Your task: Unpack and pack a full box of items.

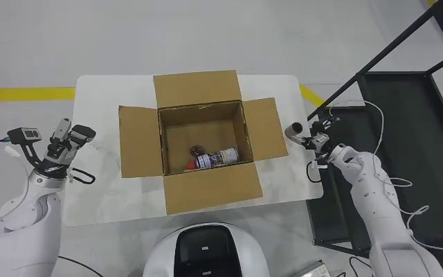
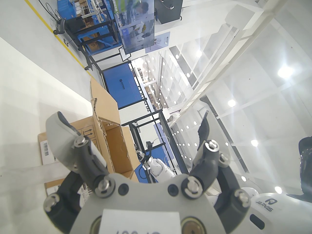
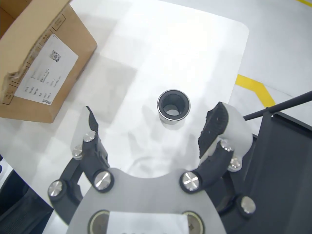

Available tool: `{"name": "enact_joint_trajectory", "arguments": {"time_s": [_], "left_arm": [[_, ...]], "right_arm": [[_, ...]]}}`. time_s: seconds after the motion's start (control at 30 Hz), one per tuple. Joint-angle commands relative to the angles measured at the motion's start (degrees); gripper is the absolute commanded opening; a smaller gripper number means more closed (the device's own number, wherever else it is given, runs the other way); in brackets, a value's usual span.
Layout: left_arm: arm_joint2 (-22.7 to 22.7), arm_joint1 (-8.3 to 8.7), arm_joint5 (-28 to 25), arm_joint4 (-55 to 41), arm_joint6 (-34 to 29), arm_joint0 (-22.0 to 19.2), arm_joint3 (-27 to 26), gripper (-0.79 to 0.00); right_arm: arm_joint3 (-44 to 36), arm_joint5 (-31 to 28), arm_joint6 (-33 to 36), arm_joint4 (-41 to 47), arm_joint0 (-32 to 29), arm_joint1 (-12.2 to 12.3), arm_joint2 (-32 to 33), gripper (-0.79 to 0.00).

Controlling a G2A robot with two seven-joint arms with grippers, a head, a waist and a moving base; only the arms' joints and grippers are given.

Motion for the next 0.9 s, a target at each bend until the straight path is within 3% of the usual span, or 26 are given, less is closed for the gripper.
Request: {"name": "enact_joint_trajectory", "arguments": {"time_s": [0.0, 0.33, 0.87], "left_arm": [[0.00, 0.00, 0.00, 0.00, 0.00, 0.00, 0.00, 0.000], [0.00, 0.00, 0.00, 0.00, 0.00, 0.00, 0.00, 0.000], [0.00, 0.00, 0.00, 0.00, 0.00, 0.00, 0.00, 0.000]], "right_arm": [[2.59, 0.34, -0.35, -0.09, 1.93, -0.36, -1.45, 0.000], [13.30, 5.92, -0.62, -0.09, 9.60, -2.23, -6.65, 0.000], [24.36, 8.64, -1.89, -0.56, 16.85, -4.41, -11.72, 0.000]]}}
